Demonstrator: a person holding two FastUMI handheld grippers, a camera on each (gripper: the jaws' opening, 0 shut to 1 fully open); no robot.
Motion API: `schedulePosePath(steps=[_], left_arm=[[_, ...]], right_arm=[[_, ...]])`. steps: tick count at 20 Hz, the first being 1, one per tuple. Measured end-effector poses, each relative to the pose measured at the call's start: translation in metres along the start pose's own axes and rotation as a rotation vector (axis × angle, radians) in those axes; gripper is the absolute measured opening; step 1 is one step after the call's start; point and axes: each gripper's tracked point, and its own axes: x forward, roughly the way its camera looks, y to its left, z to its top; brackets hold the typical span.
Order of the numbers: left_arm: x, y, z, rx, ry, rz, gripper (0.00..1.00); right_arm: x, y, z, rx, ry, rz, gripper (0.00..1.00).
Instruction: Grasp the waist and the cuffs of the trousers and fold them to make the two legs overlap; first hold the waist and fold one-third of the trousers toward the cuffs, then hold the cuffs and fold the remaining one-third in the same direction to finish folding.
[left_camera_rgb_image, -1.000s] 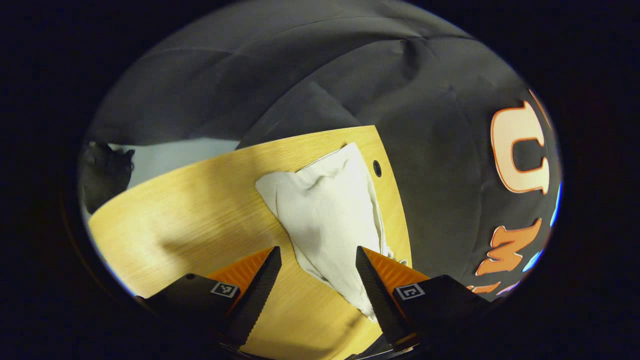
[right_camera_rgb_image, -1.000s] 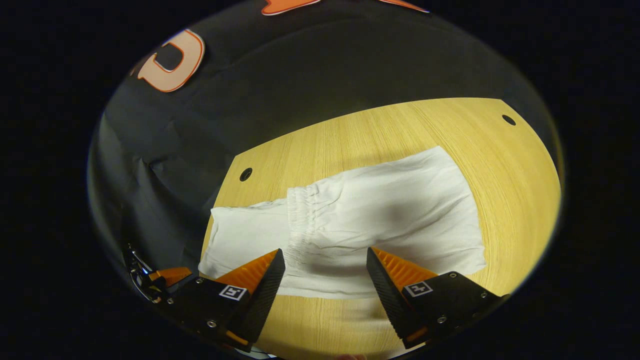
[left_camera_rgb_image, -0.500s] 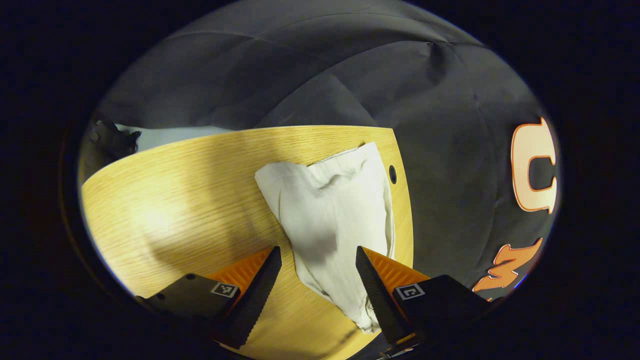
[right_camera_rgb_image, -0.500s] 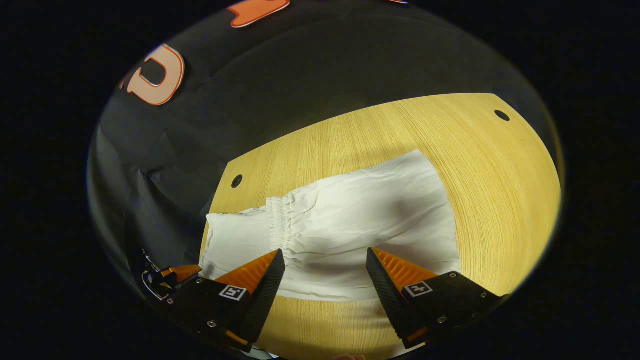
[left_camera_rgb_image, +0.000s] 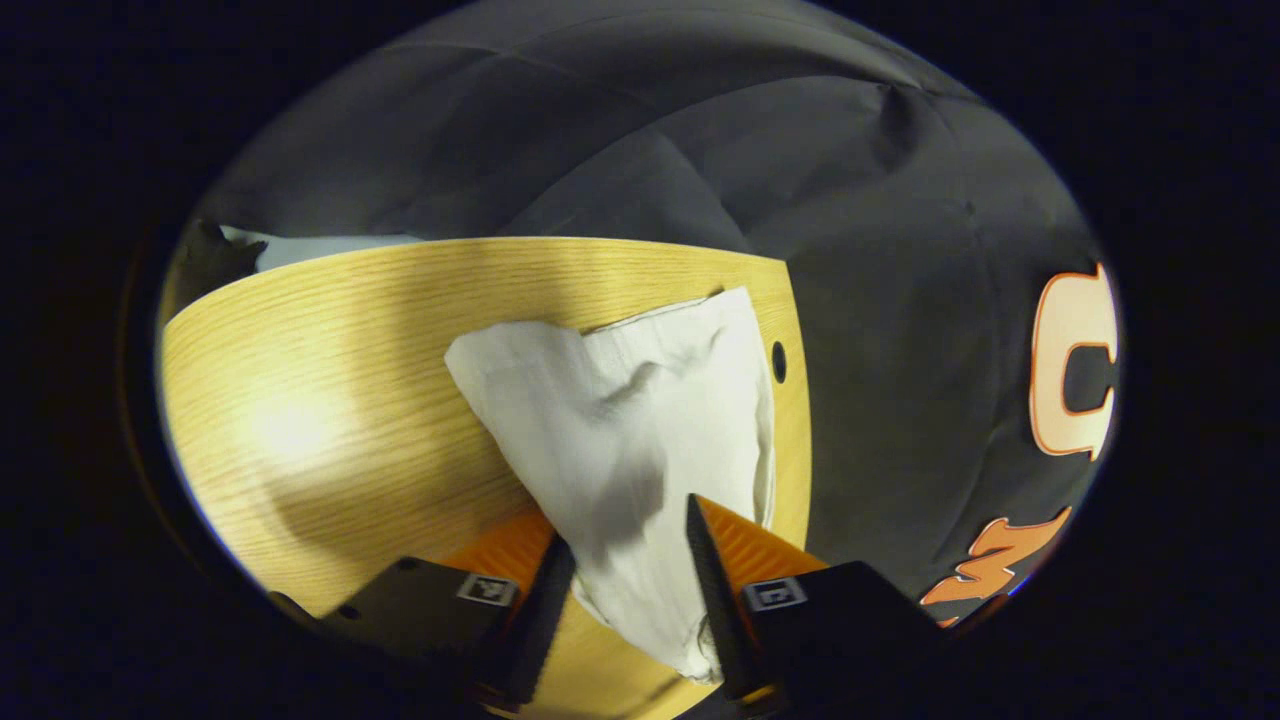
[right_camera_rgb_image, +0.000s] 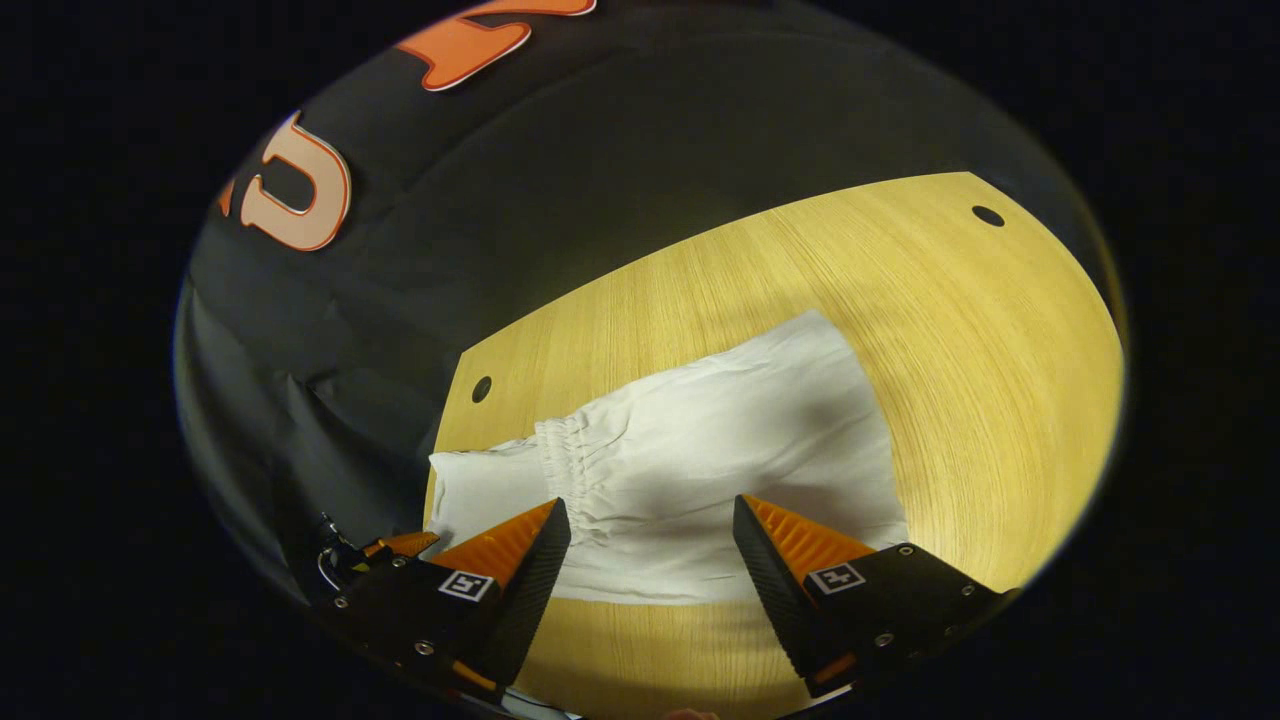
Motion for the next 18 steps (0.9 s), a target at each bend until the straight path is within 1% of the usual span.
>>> schedulePosePath(steps=[2, 3, 4, 5, 6, 7, 8, 11, 14, 18], left_arm=[[0.013, -0.009, -0.001, 0.032, 0.02, -0.011, 0.35], [0.018, -0.009, 0.001, 0.056, 0.021, 0.01, 0.35], [0.02, -0.006, 0.005, 0.074, -0.001, 0.047, 0.29], [0.032, -0.009, -0.001, 0.089, 0.003, 0.052, 0.19], [0.018, -0.014, 0.002, 0.108, 0.004, 0.044, 0.1], [0.009, -0.022, 0.002, 0.134, -0.009, 0.027, 0.07], [0.015, -0.035, 0.003, 0.169, -0.02, -0.001, 0.05], [-0.007, -0.073, 0.004, 0.319, -0.051, -0.048, 0.04], [-0.03, -0.129, -0.001, 0.436, -0.071, -0.14, 0.04], [-0.057, -0.203, -0.034, 0.618, -0.105, -0.229, 0.04]], right_arm=[[-0.002, -0.007, 0.001, 0.009, -0.007, -0.014, 0.98], [-0.003, -0.011, 0.002, 0.011, -0.01, -0.023, 0.98], [-0.005, -0.015, 0.001, 0.008, -0.017, -0.035, 0.98], [-0.008, -0.019, 0.0, 0.002, -0.024, -0.046, 0.98], [-0.011, -0.022, 0.0, -0.005, -0.032, -0.058, 0.98], [-0.012, -0.025, 0.001, -0.012, -0.038, -0.067, 0.98], [-0.014, -0.027, 0.001, -0.019, -0.045, -0.073, 0.98], [-0.024, -0.03, -0.001, -0.02, -0.061, -0.072, 0.99], [-0.034, -0.037, 0.001, -0.021, -0.087, -0.07, 0.99], [-0.049, -0.056, 0.006, -0.024, -0.114, -0.073, 0.98]])
